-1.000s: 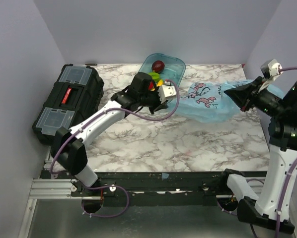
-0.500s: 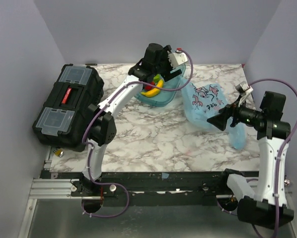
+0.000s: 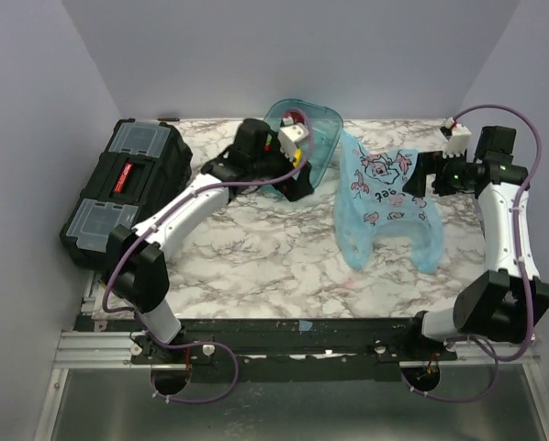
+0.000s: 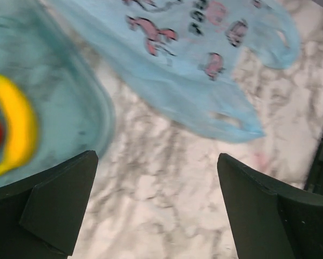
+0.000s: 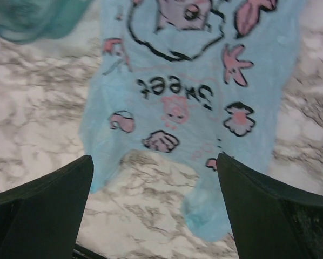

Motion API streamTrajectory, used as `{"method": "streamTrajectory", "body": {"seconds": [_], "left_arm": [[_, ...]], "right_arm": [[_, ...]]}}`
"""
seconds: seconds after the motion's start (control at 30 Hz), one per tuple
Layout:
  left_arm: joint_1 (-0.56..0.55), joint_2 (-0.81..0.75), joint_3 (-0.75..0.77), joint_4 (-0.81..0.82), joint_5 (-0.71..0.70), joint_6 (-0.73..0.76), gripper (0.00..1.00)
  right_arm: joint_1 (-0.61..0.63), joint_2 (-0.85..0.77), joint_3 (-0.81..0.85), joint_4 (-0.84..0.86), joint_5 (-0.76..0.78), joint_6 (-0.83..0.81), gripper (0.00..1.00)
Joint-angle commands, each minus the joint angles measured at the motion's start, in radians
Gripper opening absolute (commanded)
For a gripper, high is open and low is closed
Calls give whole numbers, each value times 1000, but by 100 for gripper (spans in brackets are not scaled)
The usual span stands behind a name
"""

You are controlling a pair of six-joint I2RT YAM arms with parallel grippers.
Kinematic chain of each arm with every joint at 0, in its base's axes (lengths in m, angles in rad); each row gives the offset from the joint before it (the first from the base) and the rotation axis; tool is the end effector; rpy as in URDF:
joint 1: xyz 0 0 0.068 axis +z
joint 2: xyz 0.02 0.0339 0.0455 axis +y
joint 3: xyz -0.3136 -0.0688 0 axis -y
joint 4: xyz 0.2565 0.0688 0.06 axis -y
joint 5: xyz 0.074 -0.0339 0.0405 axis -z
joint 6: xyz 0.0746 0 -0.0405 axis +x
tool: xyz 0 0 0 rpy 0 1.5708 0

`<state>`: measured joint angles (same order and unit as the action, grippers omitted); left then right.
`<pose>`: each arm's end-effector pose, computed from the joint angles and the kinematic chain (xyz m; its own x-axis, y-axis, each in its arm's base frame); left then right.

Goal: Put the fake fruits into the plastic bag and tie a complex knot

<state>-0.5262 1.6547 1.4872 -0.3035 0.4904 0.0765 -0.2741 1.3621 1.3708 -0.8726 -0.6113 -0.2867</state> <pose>0.3575 -0.2482 0.3790 -0.3296 0.2694 -0.9048 0.8336 0.5330 -0.1450 0.2992 -0.0396 0.3798 -0.6633 -0.0540 -0.7464 -0.3386 0.9111 0.2349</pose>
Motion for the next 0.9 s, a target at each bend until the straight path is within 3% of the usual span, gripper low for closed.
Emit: {"method": "streamTrajectory", "body": {"seconds": [0.0, 0.33, 0.5, 0.87], "left_arm": [[-146, 63, -56, 36, 77, -214, 98], [-280, 399, 233, -68, -158, -219, 98], [-299, 503, 325, -87, -211, -215, 98], [-313, 636, 450, -148, -293, -259, 98]], "right_arm": [[-20, 116, -79, 91, 318, -70, 97], [-65, 262, -105, 188, 406, -75, 96], [-103, 381, -21, 129, 328, -65, 92], [-106, 441, -131, 170, 234, -69, 81]]}}
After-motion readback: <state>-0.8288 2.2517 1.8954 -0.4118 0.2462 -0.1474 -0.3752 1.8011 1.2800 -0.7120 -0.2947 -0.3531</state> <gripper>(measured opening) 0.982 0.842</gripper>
